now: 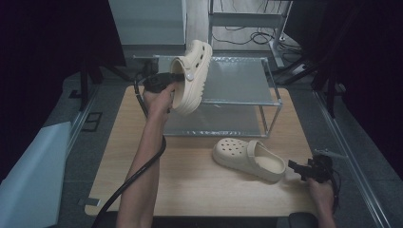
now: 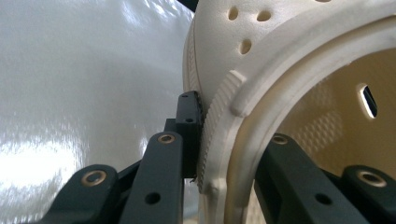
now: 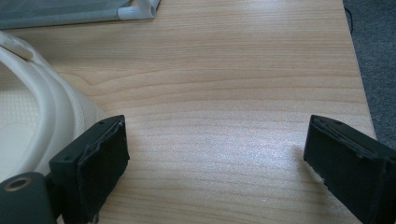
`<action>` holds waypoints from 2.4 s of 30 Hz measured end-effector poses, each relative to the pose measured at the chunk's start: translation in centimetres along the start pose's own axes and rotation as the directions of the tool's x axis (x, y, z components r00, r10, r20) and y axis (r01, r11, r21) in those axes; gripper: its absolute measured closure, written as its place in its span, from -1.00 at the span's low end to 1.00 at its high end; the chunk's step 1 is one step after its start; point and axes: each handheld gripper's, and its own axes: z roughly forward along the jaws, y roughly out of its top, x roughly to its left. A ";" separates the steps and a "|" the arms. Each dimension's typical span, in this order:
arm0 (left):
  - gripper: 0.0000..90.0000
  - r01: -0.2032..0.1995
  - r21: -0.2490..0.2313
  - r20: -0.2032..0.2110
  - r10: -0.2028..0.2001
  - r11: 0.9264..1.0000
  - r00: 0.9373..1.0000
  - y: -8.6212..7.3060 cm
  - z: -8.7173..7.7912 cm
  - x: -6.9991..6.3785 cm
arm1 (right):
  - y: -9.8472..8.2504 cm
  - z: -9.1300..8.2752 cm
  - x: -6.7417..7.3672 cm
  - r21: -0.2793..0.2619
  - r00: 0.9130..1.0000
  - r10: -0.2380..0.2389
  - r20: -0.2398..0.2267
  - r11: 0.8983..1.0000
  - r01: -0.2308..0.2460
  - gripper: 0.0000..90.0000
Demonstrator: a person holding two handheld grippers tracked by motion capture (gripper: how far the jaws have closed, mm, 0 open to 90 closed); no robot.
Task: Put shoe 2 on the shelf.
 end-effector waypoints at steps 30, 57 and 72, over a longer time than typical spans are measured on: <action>0.69 0.067 -0.137 -0.170 -0.091 0.988 0.981 3.2 3.8 2.1 | 0.0 0.2 -0.2 0.003 1.000 0.004 -0.010 1.000 -0.004 -0.85; 0.07 -0.007 -0.089 -0.200 -0.011 0.996 0.980 2.5 6.3 1.6 | 0.0 0.2 -0.2 0.009 1.000 0.011 -0.020 1.000 -0.010 -0.85; -0.36 -0.035 -0.013 -0.191 0.032 0.999 0.981 2.6 7.4 0.9 | 0.0 0.2 -0.3 0.011 1.000 0.006 -0.020 1.000 -0.006 -0.85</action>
